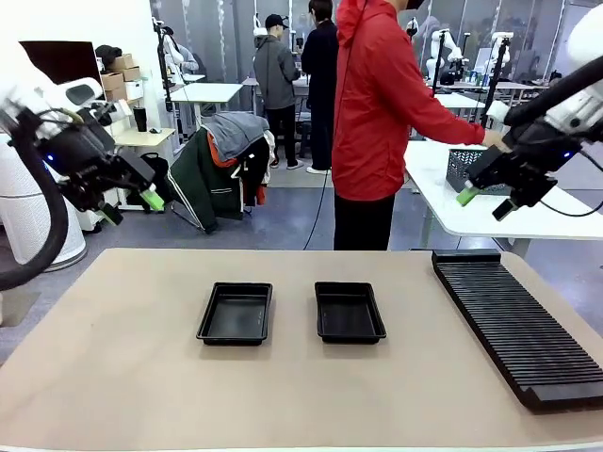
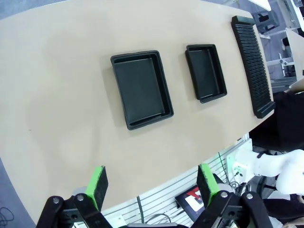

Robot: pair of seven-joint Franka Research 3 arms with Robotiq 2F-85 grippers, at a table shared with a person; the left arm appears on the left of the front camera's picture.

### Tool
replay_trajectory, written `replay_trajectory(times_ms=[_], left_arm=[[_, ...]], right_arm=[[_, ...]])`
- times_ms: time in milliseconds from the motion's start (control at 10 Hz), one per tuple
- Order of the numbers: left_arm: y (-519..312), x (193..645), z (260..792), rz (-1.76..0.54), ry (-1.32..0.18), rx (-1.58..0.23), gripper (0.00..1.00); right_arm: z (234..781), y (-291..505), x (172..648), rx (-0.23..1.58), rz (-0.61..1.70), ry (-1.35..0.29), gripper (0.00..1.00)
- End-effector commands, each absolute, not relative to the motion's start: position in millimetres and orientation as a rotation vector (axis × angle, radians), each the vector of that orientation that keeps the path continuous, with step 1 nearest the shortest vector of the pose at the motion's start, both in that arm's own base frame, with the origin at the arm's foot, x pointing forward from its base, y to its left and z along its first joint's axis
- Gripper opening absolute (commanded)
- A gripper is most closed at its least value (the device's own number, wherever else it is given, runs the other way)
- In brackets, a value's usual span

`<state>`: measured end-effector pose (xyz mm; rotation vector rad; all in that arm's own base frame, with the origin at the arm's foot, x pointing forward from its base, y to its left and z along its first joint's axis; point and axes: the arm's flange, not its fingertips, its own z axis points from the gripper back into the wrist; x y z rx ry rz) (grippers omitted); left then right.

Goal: Inspect and transfer BCBs to ESD trays.
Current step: Pick up the Blank PCB from the PCB Rack and place it in the left ESD tray.

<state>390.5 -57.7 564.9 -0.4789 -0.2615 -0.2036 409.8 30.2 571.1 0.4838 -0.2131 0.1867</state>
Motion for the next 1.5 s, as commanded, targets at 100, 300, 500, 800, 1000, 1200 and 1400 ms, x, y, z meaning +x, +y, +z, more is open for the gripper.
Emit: replay_trajectory(times_ms=[100,300,500,800,1000,1200,1400], left_arm=[[-45,392,593,-0.163,-0.211,-0.538,1.0],[-39,391,610,-0.172,-0.191,-0.589,1.0],[-40,392,625,-0.173,-0.181,-0.602,1.0],[-43,394,636,-0.15,-0.164,-0.589,1.0],[-43,394,640,-0.122,-0.159,-0.577,1.0],[-39,394,644,-0.089,-0.171,-0.578,1.0],[-37,389,650,-0.063,-0.183,-0.563,1.0]], right_arm=[[593,0,421,0.6,0.097,-0.119,1.0],[602,-17,418,0.63,0.074,-0.097,1.0],[607,-33,416,0.663,0.056,-0.101,1.0],[615,-48,418,0.694,0.033,-0.112,1.0],[620,-54,416,0.703,0.028,-0.134,1.0],[626,-55,418,0.703,0.024,-0.155,1.0],[638,-59,417,0.673,0.003,-0.184,1.0]])
